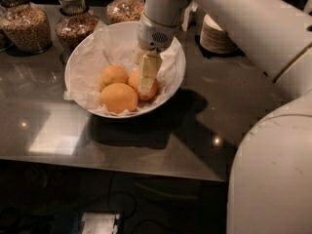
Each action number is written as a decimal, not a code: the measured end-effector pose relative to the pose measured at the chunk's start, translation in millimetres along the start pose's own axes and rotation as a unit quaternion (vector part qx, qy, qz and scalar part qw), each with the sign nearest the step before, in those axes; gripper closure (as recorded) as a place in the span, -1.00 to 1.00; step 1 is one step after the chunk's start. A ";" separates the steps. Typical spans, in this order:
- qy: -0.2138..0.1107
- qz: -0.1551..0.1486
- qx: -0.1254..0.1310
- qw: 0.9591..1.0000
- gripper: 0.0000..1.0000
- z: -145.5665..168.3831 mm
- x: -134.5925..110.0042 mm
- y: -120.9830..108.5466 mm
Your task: Pick orange from white bowl
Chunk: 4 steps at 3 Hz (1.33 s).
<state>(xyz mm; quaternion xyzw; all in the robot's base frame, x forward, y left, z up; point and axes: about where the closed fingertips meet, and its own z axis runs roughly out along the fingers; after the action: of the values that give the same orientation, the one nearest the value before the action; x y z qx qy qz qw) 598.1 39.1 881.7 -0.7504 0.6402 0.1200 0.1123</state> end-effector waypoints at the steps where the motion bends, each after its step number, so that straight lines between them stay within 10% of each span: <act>1: -0.009 0.018 -0.008 1.000 -0.46 12.5 2.4 -1.0; 4: -0.035 0.047 -0.030 0.998 -0.34 43.4 10.6 10.1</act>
Offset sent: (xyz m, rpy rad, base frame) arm -0.0166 -0.0180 -0.0476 0.0533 0.1260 -0.1181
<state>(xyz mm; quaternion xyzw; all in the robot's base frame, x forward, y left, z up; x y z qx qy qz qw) 588.1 41.7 837.1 -0.7180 0.6665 0.1698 0.1064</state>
